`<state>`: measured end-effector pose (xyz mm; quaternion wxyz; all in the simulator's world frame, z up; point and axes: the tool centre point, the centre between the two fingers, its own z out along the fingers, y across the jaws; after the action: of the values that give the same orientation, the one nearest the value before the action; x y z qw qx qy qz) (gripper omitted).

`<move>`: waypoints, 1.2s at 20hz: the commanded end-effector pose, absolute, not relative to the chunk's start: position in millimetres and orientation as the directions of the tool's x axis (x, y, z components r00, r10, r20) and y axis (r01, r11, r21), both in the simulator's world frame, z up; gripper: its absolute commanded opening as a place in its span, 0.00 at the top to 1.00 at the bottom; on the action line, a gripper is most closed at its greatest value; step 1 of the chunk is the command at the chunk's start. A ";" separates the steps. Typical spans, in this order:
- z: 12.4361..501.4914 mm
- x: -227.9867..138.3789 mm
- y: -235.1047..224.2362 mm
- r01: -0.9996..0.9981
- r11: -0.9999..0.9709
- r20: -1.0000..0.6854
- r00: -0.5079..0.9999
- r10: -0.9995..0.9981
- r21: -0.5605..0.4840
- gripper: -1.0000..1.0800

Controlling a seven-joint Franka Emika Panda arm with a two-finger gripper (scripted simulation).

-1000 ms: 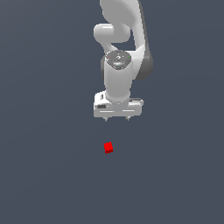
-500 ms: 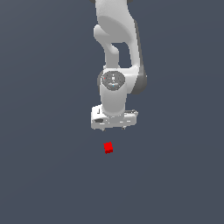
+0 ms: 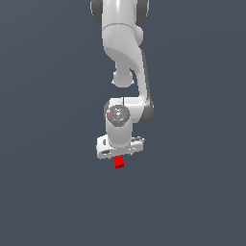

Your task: Pick up the red cube and move it to a goal position.

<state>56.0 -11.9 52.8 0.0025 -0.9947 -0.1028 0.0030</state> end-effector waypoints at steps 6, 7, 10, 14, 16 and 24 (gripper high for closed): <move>25.2 73.8 -18.4 0.247 -0.969 -0.001 0.969 0.247 -0.001 0.04; 23.2 75.1 -18.8 0.250 -0.968 0.000 0.968 0.250 0.000 0.04; 19.6 77.7 -19.6 0.255 -0.967 0.000 0.967 0.255 0.000 0.04; 19.8 78.3 -19.4 0.256 -0.967 0.000 0.967 0.256 0.000 0.04; 20.0 78.3 -19.2 0.256 -0.967 0.000 0.967 0.256 0.000 1.00; 20.0 78.3 -19.2 0.256 -0.967 0.000 0.967 0.256 0.000 1.00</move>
<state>78.1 -19.2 19.8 0.0000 -0.9917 -0.1288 0.0002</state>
